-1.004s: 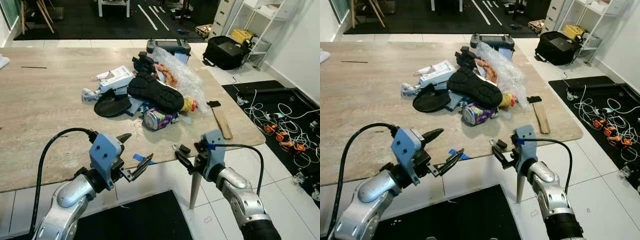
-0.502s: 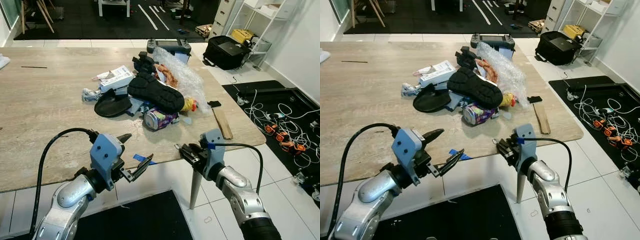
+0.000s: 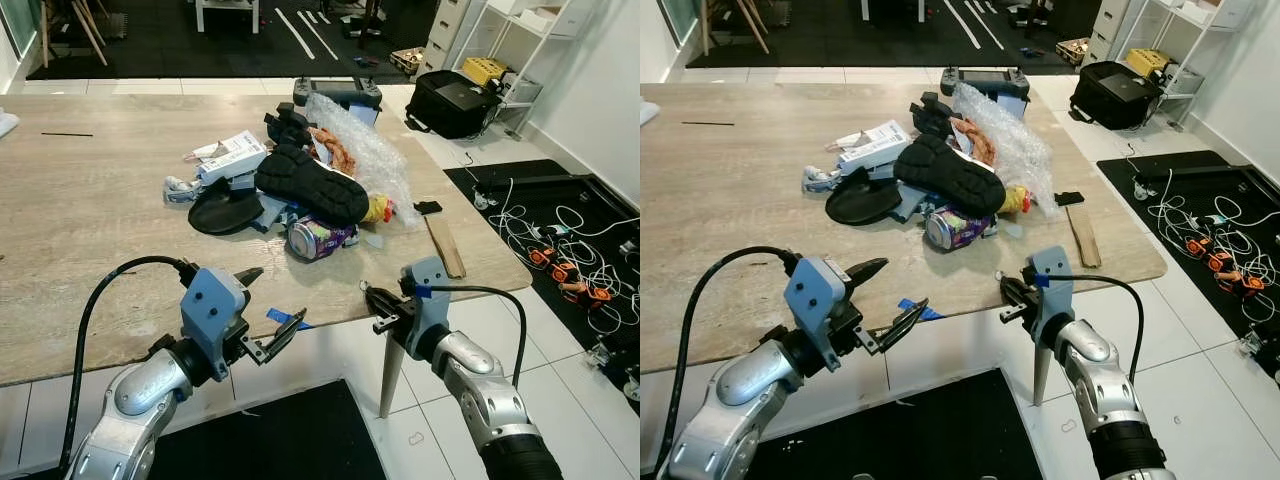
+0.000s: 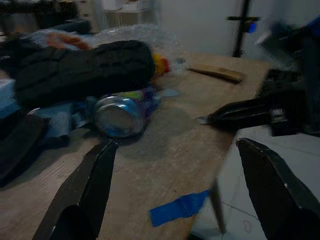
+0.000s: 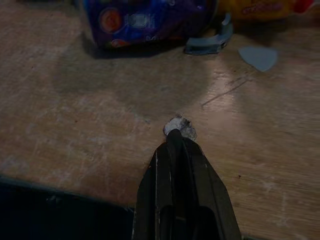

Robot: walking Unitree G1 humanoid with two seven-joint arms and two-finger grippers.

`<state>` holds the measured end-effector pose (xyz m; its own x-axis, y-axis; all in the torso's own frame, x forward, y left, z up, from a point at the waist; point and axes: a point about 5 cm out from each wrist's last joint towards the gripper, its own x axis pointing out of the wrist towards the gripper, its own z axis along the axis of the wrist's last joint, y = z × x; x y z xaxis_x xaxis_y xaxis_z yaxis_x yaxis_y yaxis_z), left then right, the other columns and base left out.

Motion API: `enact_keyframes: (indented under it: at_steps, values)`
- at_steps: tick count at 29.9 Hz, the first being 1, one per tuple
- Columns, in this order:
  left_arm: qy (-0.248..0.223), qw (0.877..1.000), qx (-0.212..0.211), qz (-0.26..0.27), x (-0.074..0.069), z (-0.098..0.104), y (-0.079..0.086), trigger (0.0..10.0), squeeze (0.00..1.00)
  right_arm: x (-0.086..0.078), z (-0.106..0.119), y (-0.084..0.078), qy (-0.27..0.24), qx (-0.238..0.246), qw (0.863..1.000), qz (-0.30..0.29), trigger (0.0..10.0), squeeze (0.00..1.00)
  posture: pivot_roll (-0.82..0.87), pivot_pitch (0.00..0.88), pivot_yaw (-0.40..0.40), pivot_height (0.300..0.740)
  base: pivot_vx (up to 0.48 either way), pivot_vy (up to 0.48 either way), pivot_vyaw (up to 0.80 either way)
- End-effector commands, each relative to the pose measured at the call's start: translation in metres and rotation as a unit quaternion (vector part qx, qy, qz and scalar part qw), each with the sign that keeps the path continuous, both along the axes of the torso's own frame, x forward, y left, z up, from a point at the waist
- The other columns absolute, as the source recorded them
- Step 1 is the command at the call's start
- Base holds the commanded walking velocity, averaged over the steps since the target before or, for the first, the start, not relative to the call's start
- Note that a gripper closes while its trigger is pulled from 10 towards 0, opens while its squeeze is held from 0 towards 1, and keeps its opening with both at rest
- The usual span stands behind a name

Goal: Picking trash to rubbish bin

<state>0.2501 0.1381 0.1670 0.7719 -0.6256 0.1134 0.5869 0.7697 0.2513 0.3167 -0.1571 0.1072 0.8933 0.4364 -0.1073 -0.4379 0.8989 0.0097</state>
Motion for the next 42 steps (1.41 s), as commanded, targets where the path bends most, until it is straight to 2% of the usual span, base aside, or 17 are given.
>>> enact_keyframes:
  at_steps: [1, 2, 3, 4, 5, 6, 7, 8, 12, 15, 19, 36, 42]
  values:
    - [-0.007, 0.998, 0.002, 0.059, 0.008, 0.000, 0.012, 10.0, 0.00, 0.004, 0.020, -0.002, -0.047, 0.021, 0.998, -0.022, 0.0, 0.00, -0.04, 0.126, -0.099, 0.740, 0.000, 0.000, 0.00]
    - [-0.017, 0.995, -0.009, 0.101, 0.014, 0.003, 0.019, 10.0, 0.00, 0.006, 0.030, 0.001, -0.070, 0.041, 0.996, -0.032, 0.0, 0.00, -0.04, 0.124, -0.099, 0.740, 0.000, 0.000, 0.00]
    - [-0.017, 0.995, -0.009, 0.101, 0.014, 0.003, 0.019, 10.0, 0.00, 0.006, 0.030, 0.001, -0.070, 0.041, 0.996, -0.032, 0.0, 0.00, -0.04, 0.124, -0.099, 0.740, 0.000, 0.000, 0.00]
    - [-0.023, 0.991, -0.026, 0.133, 0.018, 0.007, 0.026, 10.0, 0.00, 0.006, 0.039, 0.003, -0.089, 0.056, 0.994, -0.040, 0.0, 0.00, -0.04, 0.126, -0.098, 0.740, 0.000, 0.000, 0.00]
    - [-0.021, 0.983, -0.054, 0.175, 0.024, 0.011, 0.035, 10.0, 0.00, 0.005, 0.047, 0.007, -0.112, 0.065, 0.991, -0.047, 5.3, 0.00, -0.04, 0.128, -0.097, 0.740, 0.000, 0.000, 0.00]
    - [-0.021, 0.983, -0.054, 0.175, 0.024, 0.011, 0.035, 10.0, 0.00, 0.005, 0.047, 0.007, -0.112, 0.065, 0.991, -0.047, 5.3, 0.00, -0.04, 0.128, -0.097, 0.740, 0.000, 0.000, 0.00]
    - [-0.017, 0.977, -0.073, 0.200, 0.027, 0.013, 0.040, 10.0, 0.00, 0.004, 0.052, 0.010, -0.126, 0.068, 0.988, -0.051, 5.3, 0.00, -0.04, 0.130, -0.097, 0.740, 0.000, 0.000, 0.00]
    - [-0.016, 0.974, -0.090, 0.209, 0.028, 0.015, 0.043, 10.0, 0.00, 0.004, 0.054, 0.013, -0.132, 0.068, 0.988, -0.052, 10.0, 0.00, -0.04, 0.129, -0.097, 0.740, 0.000, 0.000, 0.00]
    - [-0.018, 0.970, -0.102, 0.218, 0.029, 0.017, 0.046, 10.0, 0.00, 0.002, 0.055, 0.019, -0.143, 0.056, 0.987, -0.044, 10.0, 0.00, -0.04, 0.129, -0.095, 0.740, 0.000, 0.000, 0.00]
    - [-0.021, 0.968, -0.089, 0.234, 0.029, 0.015, 0.047, 10.0, 0.00, -0.001, 0.054, 0.024, -0.156, 0.043, 0.986, -0.043, 10.0, 0.00, -0.03, 0.133, -0.087, 0.740, 0.000, 0.000, -0.17]
    - [-0.027, 0.962, -0.096, 0.256, 0.030, 0.015, 0.047, 10.0, 0.00, -0.002, 0.053, 0.024, -0.150, 0.044, 0.986, -0.050, 10.0, 0.00, -0.03, 0.134, -0.089, 0.740, 0.000, 0.000, -0.80]
    - [-0.021, 0.959, -0.103, 0.262, 0.033, 0.013, 0.042, 10.0, 0.00, -0.003, 0.048, 0.028, -0.148, 0.022, 0.987, -0.063, 10.0, 0.00, -0.04, 0.144, -0.087, 0.740, 0.000, 0.000, -0.80]
    - [-0.014, 0.955, -0.111, 0.275, 0.033, 0.010, 0.044, 10.0, 0.00, -0.005, 0.041, 0.024, -0.134, 0.001, 0.988, -0.072, 10.0, 0.00, -0.04, 0.147, -0.095, 0.740, 0.000, 0.000, -0.80]
